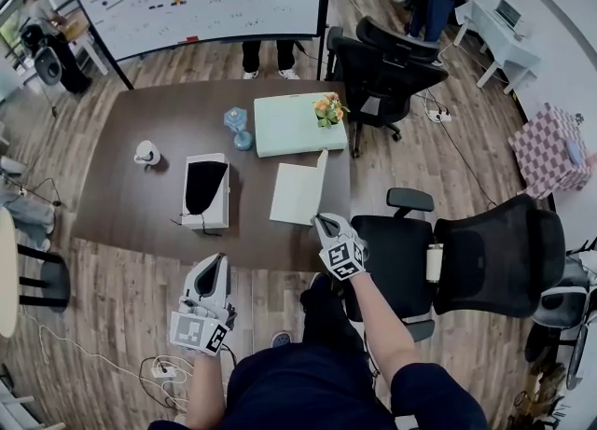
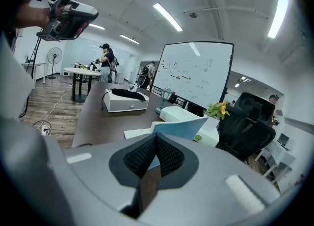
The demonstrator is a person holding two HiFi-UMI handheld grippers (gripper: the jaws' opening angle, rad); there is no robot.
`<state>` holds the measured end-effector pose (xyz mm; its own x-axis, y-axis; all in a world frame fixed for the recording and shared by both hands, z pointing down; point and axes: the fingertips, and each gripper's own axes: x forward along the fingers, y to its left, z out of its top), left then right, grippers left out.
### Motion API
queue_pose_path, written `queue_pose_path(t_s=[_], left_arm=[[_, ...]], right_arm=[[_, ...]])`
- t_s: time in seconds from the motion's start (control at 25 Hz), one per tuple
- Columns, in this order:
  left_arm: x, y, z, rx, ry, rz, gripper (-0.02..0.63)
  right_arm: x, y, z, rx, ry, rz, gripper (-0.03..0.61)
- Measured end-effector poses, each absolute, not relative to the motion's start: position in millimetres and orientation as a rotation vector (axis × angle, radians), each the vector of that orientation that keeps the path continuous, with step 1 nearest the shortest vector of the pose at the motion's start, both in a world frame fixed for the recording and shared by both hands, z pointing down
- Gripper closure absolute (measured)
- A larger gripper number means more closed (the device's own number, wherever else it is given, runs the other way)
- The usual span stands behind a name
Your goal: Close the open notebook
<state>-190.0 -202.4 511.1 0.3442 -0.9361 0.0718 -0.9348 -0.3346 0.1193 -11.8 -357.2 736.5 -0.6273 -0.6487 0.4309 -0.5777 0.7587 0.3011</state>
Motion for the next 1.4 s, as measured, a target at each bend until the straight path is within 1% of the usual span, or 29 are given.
queue_pose_path(t_s=[0.4, 0.68, 0.96, 1.4], left_arm=[[-199, -196, 506, 2.450, -1.743, -0.024, 0.618], [-200, -192, 506, 2.456, -1.736, -0.034, 0.618], [-200, -189, 503, 2.472, -1.720, -0.056, 0.618], [-192, -184, 502, 2.529, -1.680, -0.041, 0.618]], right_arm=[[-30, -353, 732, 0.898, -2.454, -0.165, 0.571], [-26, -347, 722, 0.924, -2.460, -0.165, 0.571], [-16, -342, 696, 1.004, -2.483, -0.157, 0.571], [10, -316, 629, 1.202, -2.549, -0.135, 0.571]])
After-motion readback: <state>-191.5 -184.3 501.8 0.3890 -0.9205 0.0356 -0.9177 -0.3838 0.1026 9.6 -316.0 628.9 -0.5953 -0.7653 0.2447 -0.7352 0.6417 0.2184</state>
